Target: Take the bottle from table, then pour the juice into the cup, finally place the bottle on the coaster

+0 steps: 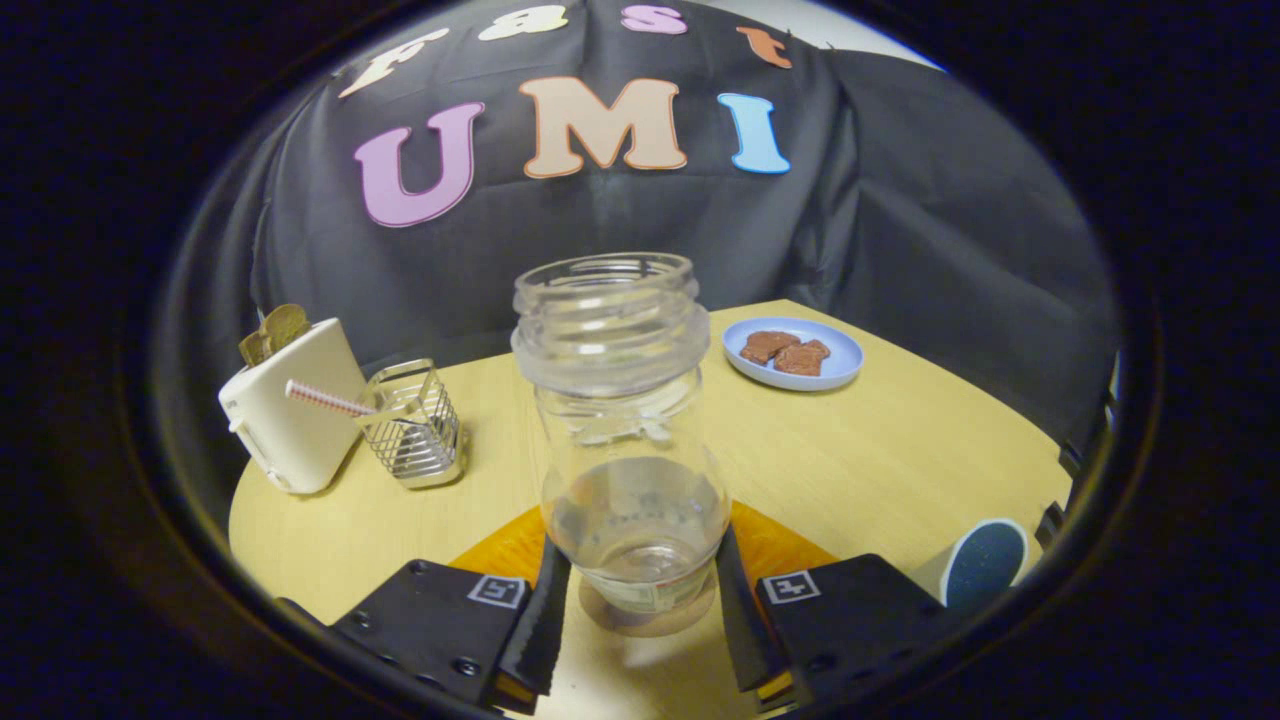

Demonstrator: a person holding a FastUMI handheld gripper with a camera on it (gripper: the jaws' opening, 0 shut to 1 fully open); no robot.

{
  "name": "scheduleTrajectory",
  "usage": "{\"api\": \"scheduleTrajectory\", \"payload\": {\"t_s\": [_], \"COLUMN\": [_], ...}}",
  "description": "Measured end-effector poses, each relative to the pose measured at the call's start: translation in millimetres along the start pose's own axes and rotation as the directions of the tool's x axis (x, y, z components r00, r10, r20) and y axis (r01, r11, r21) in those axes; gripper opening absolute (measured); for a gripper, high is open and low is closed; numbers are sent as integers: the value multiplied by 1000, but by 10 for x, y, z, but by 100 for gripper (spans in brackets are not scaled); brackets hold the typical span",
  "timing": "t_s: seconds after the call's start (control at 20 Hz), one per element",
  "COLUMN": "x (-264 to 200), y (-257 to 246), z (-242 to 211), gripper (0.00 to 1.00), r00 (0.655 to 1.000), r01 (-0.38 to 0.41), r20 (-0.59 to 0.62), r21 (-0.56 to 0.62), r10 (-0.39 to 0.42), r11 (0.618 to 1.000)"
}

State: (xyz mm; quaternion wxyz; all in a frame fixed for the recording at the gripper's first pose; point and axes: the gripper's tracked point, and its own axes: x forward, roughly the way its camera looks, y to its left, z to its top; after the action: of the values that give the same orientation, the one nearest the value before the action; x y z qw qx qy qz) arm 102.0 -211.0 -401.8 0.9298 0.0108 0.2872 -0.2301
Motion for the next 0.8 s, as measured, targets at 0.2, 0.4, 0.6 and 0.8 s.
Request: {"api": "scheduleTrajectory", "payload": {"t_s": [0.2, 0.4, 0.6, 0.8], "x": [-1, -18, 0, -29], "y": [67, 83, 52, 21], "z": [-53, -42, -45, 26], "gripper": [70, 73, 76, 79], "r00": [999, 999, 999, 1000], "r01": [-33, -52, -43, -30], "r20": [-13, -11, -18, 5], "r21": [-15, -20, -10, -4], "r10": [33, 52, 43, 30], "r11": [999, 998, 999, 1000]}}
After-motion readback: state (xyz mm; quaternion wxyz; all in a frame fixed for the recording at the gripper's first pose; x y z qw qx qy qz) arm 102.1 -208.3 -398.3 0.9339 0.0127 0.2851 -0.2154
